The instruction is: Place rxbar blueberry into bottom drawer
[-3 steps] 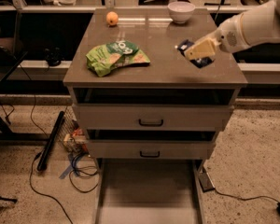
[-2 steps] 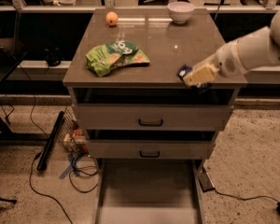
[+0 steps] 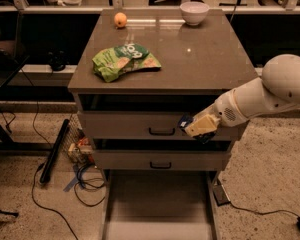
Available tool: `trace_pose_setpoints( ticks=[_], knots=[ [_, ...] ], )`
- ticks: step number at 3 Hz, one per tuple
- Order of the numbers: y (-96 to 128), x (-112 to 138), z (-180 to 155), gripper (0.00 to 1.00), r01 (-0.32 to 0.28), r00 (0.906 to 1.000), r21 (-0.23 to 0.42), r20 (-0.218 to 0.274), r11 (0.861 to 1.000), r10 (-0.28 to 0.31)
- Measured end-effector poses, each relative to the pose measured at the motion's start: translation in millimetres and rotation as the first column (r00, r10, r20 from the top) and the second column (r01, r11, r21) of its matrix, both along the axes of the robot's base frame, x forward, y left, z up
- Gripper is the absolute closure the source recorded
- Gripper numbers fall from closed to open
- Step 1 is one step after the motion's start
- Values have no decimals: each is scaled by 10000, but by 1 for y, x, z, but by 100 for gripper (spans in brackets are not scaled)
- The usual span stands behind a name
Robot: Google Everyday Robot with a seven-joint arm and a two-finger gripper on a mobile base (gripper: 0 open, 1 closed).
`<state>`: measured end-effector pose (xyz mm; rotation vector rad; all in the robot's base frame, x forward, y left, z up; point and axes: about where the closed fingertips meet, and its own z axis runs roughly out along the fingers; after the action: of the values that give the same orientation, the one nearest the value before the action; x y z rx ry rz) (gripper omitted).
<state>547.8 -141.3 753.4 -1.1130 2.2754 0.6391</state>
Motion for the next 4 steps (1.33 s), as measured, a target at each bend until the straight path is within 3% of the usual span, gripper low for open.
trace_pose_setpoints(
  ticks=[1, 3, 4],
  knots=[
    [0, 0, 0, 100, 0, 10000, -1, 0, 10000, 0],
    [25, -19, -151, 100, -1045, 9916, 29, -756, 9945, 1045],
    [49, -26, -242, 100, -850, 9908, 449, -1022, 9954, 892]
  ],
)
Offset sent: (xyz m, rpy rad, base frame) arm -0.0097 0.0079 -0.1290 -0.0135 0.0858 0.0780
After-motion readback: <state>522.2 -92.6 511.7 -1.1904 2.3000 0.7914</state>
